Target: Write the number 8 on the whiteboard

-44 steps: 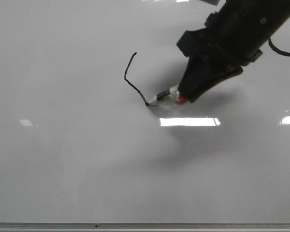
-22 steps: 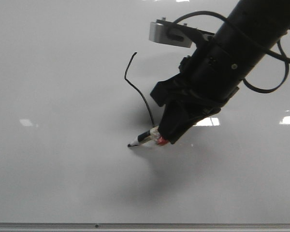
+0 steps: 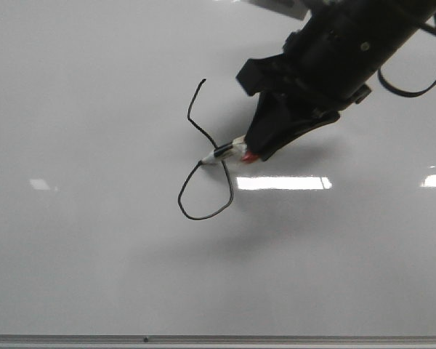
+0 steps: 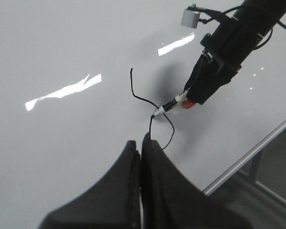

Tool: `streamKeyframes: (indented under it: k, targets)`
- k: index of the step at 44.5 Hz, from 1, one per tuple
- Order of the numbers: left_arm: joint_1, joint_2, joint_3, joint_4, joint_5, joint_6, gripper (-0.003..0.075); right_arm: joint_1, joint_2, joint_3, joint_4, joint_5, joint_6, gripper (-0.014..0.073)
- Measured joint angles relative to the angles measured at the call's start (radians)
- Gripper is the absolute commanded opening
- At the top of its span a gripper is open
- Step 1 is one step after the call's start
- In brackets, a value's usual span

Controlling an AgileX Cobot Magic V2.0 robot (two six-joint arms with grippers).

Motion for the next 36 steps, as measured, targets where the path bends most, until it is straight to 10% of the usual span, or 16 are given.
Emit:
streamKeyframes:
  k: [36]
  targets:
    - [0.0, 0.0, 0.0, 0.0, 0.0, 0.0, -0.0019, -0.003, -0.032, -0.216, -0.028, 0.023, -0.005, -0.0058]
